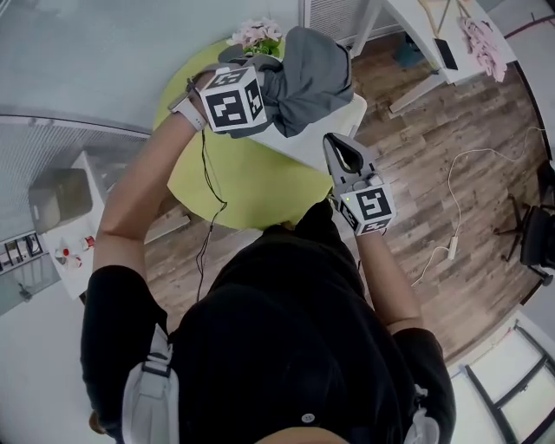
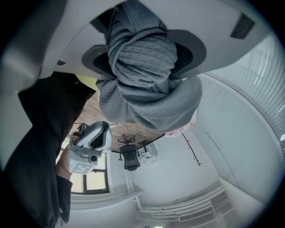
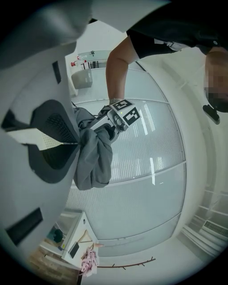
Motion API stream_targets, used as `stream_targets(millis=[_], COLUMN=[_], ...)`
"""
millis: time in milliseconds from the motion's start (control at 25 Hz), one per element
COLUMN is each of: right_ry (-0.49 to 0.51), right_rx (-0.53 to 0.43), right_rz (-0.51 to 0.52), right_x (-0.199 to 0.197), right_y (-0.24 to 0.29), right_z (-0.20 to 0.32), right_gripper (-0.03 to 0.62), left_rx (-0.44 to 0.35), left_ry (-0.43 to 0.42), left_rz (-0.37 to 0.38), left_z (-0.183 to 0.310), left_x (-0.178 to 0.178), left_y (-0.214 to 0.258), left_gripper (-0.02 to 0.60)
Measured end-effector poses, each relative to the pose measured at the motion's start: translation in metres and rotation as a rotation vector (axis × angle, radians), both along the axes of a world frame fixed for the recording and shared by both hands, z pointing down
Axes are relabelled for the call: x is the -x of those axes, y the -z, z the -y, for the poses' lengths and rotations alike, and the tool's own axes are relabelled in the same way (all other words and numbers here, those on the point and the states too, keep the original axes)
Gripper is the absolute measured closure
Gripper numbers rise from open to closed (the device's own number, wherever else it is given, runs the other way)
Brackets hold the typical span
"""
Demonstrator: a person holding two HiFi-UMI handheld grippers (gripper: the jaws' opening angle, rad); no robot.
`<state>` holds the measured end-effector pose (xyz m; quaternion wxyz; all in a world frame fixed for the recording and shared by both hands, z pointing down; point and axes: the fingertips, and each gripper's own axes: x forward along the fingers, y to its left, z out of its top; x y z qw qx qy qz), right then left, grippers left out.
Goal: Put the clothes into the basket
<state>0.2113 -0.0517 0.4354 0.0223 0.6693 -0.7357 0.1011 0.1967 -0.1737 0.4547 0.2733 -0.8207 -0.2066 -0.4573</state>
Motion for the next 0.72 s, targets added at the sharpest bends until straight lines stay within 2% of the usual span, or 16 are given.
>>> stream_targets(millis=[240, 400, 720], right_ry=[-0.045, -0.055, -0.071], right_rx=[0.015, 0.031, 0.059], right_rz=[0.016, 0.02, 0.043], right_x=[-0.025, -0.037, -0.051], right_y=[-0.01, -0.02, -0.04], right_z=[-0.007, -0.007, 0.004], right_gripper=[0.566, 0.566, 0.566], left_rx=[0.048, 0.037, 0.033], left_ry=[-0.145, -0.218, -0.306], left_rz=[0.075, 0.117, 0.213], left_z=[-0.021, -0.028, -0.036], left_x=[-0.024, -0.032, -0.029], left_y=[-0.044, -0.071, -0.129], left_gripper=[0.244, 0.244, 0.244])
